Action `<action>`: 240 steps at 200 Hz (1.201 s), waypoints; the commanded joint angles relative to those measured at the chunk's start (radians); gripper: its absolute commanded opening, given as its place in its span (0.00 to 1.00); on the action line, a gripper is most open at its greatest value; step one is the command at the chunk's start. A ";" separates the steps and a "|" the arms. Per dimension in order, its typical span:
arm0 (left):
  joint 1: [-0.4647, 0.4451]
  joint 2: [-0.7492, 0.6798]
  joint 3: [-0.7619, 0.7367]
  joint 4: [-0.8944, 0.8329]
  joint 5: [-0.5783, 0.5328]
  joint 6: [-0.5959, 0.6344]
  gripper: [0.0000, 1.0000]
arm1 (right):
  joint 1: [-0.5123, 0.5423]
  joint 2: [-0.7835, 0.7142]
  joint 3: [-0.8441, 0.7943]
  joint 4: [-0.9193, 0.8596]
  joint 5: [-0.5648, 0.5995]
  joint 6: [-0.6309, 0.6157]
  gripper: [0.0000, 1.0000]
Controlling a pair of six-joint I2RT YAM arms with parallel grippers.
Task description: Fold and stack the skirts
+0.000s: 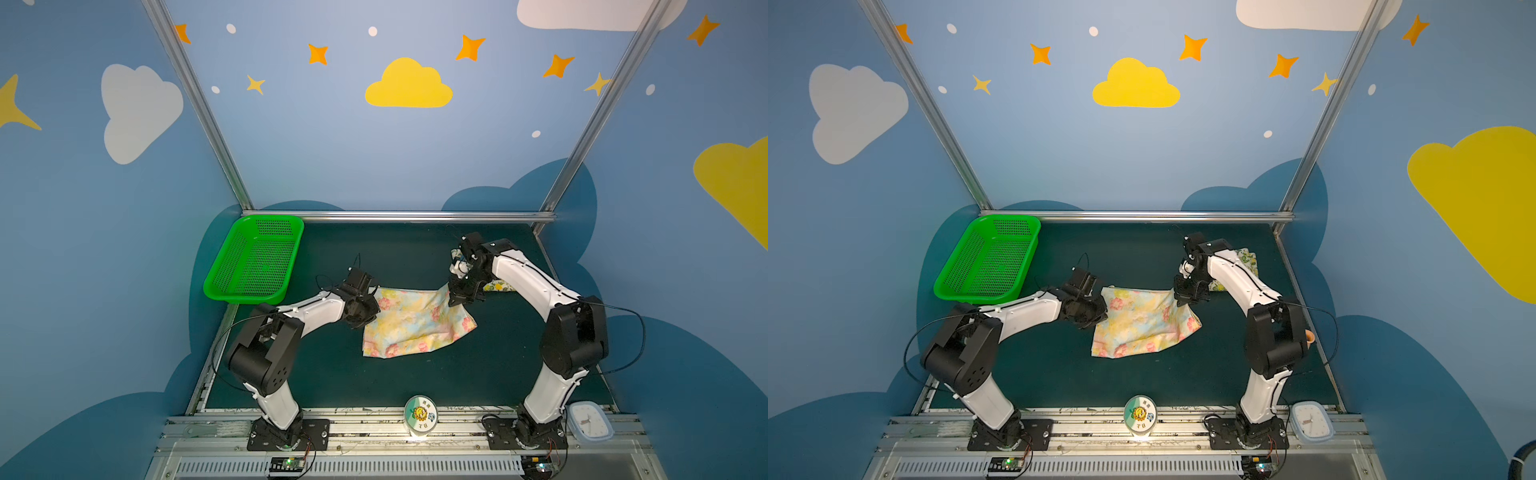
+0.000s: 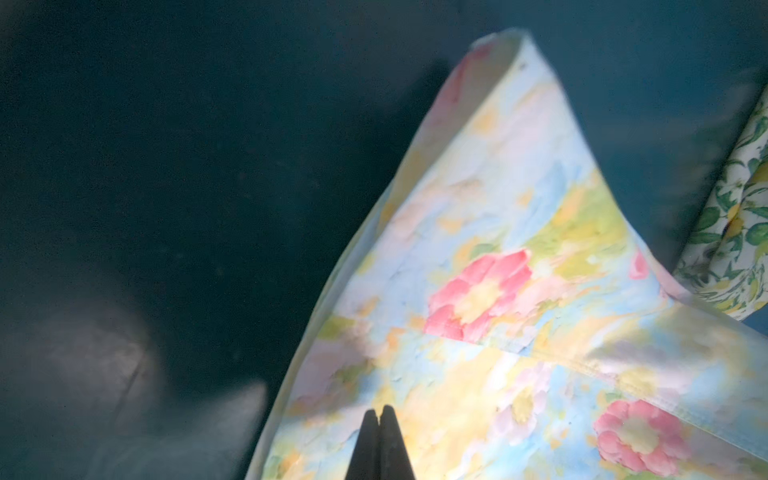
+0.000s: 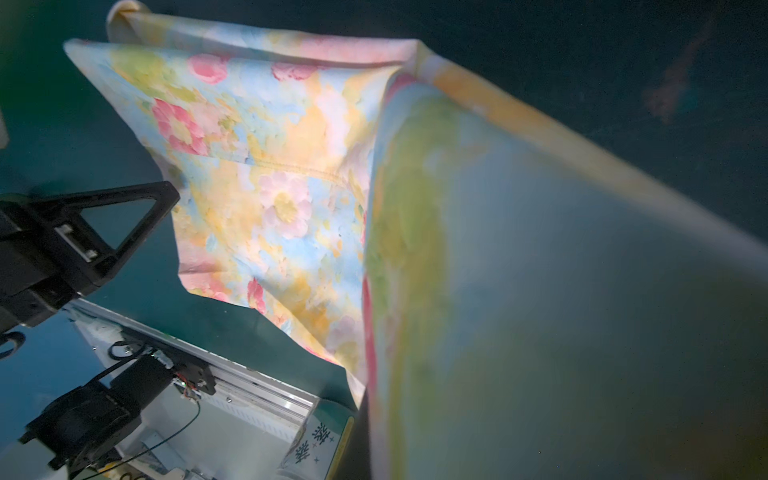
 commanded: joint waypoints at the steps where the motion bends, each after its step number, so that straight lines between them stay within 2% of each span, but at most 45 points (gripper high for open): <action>1: -0.014 0.027 -0.025 0.041 -0.008 -0.048 0.04 | 0.038 0.034 0.049 -0.097 0.097 -0.005 0.00; 51: -0.065 0.068 -0.068 0.113 -0.007 -0.111 0.04 | 0.149 0.101 0.147 -0.155 0.185 0.053 0.00; 127: -0.108 0.108 -0.139 0.215 -0.013 -0.198 0.04 | 0.242 0.084 0.100 -0.063 0.139 0.191 0.00; 174: -0.131 0.126 -0.139 0.243 -0.018 -0.253 0.04 | 0.207 0.107 0.190 -0.108 0.177 0.096 0.00; 219: -0.131 0.121 -0.162 0.263 -0.046 -0.328 0.04 | 0.176 0.223 0.374 -0.189 0.270 -0.030 0.00; 240: -0.133 0.107 -0.190 0.292 -0.043 -0.371 0.04 | 0.172 0.285 0.469 -0.223 0.270 -0.086 0.00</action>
